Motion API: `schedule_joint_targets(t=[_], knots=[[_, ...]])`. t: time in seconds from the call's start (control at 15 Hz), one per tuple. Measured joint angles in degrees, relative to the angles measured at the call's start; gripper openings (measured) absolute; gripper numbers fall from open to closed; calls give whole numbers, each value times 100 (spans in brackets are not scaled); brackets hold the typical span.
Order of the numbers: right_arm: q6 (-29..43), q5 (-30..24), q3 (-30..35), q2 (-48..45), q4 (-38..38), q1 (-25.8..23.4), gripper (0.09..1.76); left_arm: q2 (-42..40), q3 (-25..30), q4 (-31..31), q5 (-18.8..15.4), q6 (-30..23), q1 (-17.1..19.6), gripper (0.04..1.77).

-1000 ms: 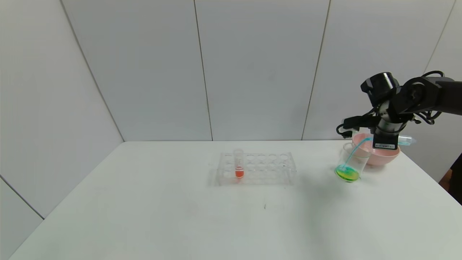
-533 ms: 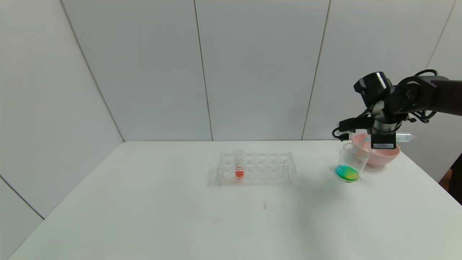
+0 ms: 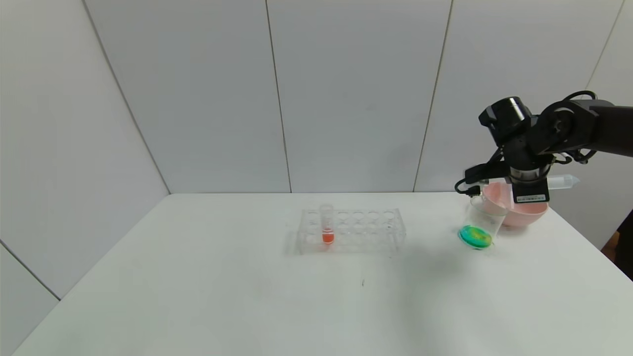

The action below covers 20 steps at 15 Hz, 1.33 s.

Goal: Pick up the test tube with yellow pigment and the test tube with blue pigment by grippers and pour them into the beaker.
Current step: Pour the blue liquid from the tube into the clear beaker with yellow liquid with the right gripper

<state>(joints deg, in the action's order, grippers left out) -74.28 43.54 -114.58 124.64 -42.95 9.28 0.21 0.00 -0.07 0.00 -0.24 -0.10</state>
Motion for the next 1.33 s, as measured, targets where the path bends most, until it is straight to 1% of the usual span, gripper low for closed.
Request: schedule_joint_targets(t=[0.13, 0.27, 0.33, 0.47, 0.6, 0.73, 0.8, 0.93, 1.0, 1.07, 1.13, 1.33], knots=[[68, -33, -2, -11, 39, 9, 50, 0, 0, 0, 0, 0, 0, 176], [311, -310, 0, -38, 59, -7, 50, 0, 0, 0, 0, 0, 0, 176], [607, -674, 22, -60, 72, -22, 50, 0, 0, 0, 0, 0, 0, 176], [1727, -1812, 52, -85, 154, -44, 50, -2, 0, 0, -2, 2, 0, 176], [2775, -3068, 69, -132, 439, -74, 50, 0, 0, 0, -2, 0, 0, 176], [3476, -4090, 105, -273, 679, -189, 50, 0, 0, 0, 0, 0, 0, 176], [3791, -4458, 149, -405, 740, -291, 50, 0, 0, 0, 0, 0, 0, 176], [4414, -4994, 361, -724, 879, -462, 50, 0, 0, 0, 0, 0, 0, 176], [4869, -5238, 601, -909, 1219, -521, 50, 0, 0, 0, 0, 2, 0, 176], [5264, -5383, 907, -1074, 1804, -573, 50, 0, 0, 0, -5, 0, 0, 176], [5632, -5482, 1301, -1224, 2576, -622, 50, 0, 0, 0, 0, 0, 0, 176], [6495, -5700, 2925, -1666, 5153, -752, 50, 0, 0, 0, 0, 0, 0, 176]])
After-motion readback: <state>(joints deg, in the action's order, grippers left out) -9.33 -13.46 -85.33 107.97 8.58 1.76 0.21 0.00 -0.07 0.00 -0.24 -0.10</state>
